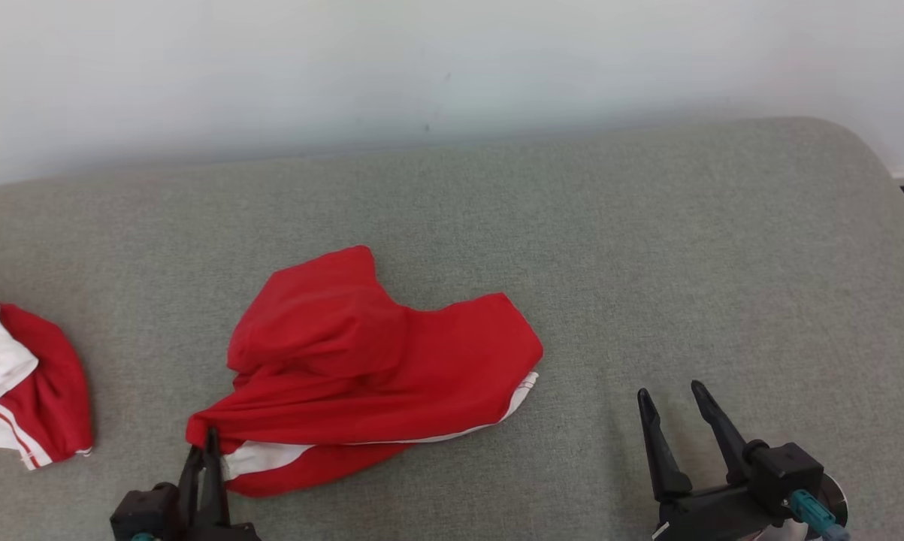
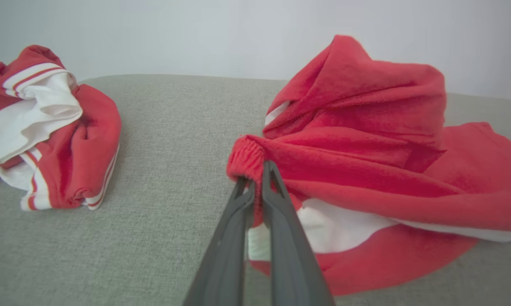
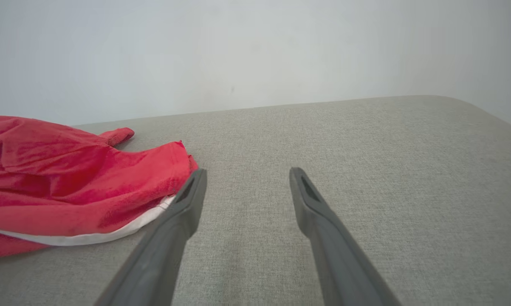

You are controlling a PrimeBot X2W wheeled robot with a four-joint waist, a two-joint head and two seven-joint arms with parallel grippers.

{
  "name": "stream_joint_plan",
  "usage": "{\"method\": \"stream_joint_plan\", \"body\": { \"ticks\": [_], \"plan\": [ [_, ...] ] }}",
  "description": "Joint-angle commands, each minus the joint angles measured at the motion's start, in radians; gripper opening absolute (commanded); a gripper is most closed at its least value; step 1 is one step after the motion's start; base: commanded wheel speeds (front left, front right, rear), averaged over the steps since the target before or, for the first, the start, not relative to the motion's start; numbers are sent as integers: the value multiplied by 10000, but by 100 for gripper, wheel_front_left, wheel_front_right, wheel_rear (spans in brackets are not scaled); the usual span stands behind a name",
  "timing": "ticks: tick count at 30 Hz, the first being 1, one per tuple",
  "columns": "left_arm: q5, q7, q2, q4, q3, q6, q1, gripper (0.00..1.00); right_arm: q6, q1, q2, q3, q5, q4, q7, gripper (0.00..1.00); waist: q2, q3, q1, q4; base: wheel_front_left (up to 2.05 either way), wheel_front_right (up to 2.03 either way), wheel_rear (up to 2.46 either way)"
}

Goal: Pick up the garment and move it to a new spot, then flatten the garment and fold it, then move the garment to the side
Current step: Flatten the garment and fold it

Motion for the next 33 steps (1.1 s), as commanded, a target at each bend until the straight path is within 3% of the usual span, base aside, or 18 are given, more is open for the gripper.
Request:
{"method": "stream_joint_plan", "body": {
  "ticks": [1, 3, 4, 5, 6, 16, 33],
  "plan": [
    [135, -31, 2, 76, 89, 89, -185, 0, -18, -54, -61, 10, 45, -41, -9, 100, 0, 155, 1, -129, 0, 0, 0],
    [179, -33, -2, 253, 162, 153, -294, 11, -18, -96, -136, -1, 84, -63, -8, 100, 0, 250, 1, -173, 0, 0, 0],
    [198, -31, -4, 359, 182, 212, -341, 48, -18, -105, -164, -9, 93, -79, -8, 100, 0, 287, 1, -185, 0, 0, 0],
    [188, -31, 2, 480, 205, 268, -372, 79, -18, -118, -192, -15, 89, -94, -8, 100, 0, 325, 1, -195, 0, 0, 0],
    [129, -31, 1, 547, 207, 309, -414, 100, -18, -128, -204, -16, 89, -105, -8, 100, 0, 350, 1, -197, 0, 0, 0],
    [-99, -33, -2, 487, -75, 618, -436, 100, -18, -153, -252, 32, 97, -111, -8, 100, 0, 438, 1, 207, 0, 0, 0],
    [-464, -31, -1, -761, -1560, 731, 53, 100, -18, -760, -456, 379, 505, 241, -8, 100, 0, 878, 1, 2101, 0, 0, 0]
  ]
}}
